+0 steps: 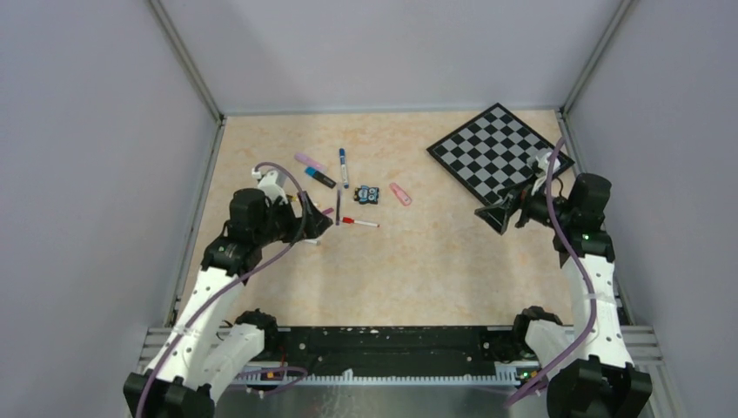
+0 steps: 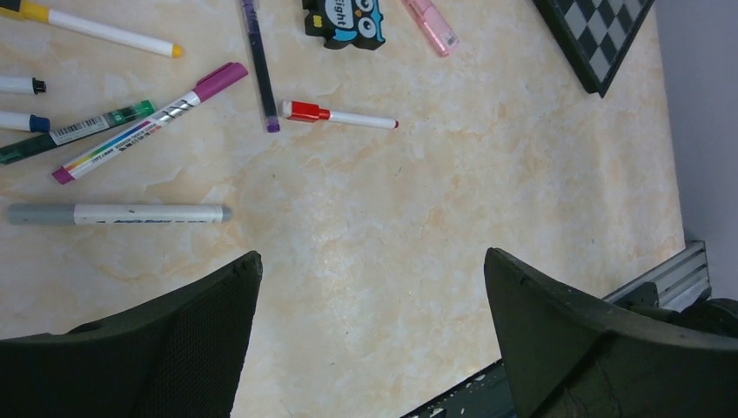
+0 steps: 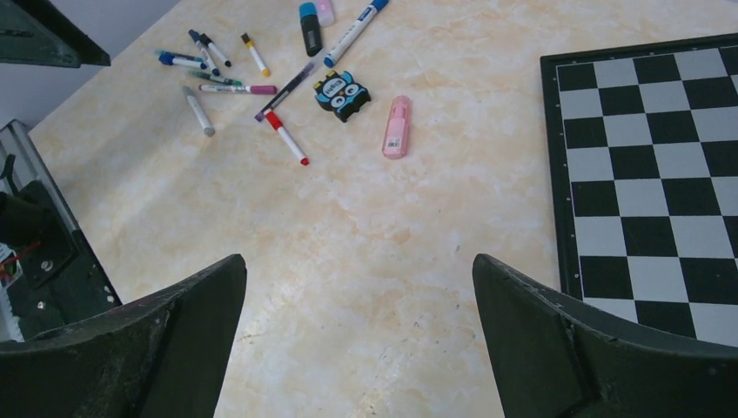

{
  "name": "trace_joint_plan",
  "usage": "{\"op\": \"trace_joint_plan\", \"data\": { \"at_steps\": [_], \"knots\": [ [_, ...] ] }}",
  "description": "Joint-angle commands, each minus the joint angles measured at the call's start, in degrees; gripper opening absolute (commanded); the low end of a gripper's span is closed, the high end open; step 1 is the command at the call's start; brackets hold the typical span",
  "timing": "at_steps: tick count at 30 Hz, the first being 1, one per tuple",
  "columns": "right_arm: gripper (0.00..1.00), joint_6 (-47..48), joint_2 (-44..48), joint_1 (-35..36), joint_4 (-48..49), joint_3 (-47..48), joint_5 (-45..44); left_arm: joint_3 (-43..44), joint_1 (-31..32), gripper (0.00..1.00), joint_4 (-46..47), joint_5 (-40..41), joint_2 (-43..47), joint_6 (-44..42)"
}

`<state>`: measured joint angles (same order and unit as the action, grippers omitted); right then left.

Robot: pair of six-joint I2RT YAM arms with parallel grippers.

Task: Open the pen caps
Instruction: Pick up the pen from the center of the board.

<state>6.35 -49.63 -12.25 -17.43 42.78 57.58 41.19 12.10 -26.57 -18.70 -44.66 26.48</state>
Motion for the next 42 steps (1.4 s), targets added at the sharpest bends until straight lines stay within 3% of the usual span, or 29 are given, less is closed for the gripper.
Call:
{"op": "trace_joint_plan", "data": {
  "at_steps": [1, 5, 6, 12, 19, 27, 35, 42],
  "knots": [
    [0.99, 6.3, -0.5, 0.6, 0.4, -1.4, 3.5, 4.6, 0.9, 0.99, 2.1, -0.1, -8.7, -4.0],
    [0.99, 10.4, -0.2, 0.6, -2.2, -1.3, 2.7, 13.3, 12.8, 0.99, -3.0, 21.2, -19.8, -8.9],
    [0.99, 10.8, -0.2, 0.6, -2.4, -1.2, 2.0, 14.6, 13.7, 0.99, -2.7, 22.1, -21.9, -9.4],
    [0.97, 15.1, 0.2, 0.6, -2.8, -2.7, 1.0, 17.6, 13.8, 0.98, 6.2, 23.5, -33.9, -10.7],
    [0.96, 15.2, 0.4, 0.6, -3.1, -2.8, -0.8, 26.5, 12.5, 0.9, 6.5, 24.3, -47.0, -12.5],
    [0.93, 15.1, 0.6, 0.6, -3.5, -2.7, -1.5, 30.5, 7.4, 0.7, 6.2, 17.4, -56.4, -11.7],
    [0.92, 15.2, 0.3, 0.6, -3.7, -2.6, -0.4, 32.1, 7.3, 0.44, 6.3, 17.3, -60.9, -12.6],
    [0.92, 15.4, 0.1, 0.6, -3.7, -2.7, -0.4, 34.4, 7.3, 0.37, 5.0, 17.7, -64.6, -13.4]
  ]
}}
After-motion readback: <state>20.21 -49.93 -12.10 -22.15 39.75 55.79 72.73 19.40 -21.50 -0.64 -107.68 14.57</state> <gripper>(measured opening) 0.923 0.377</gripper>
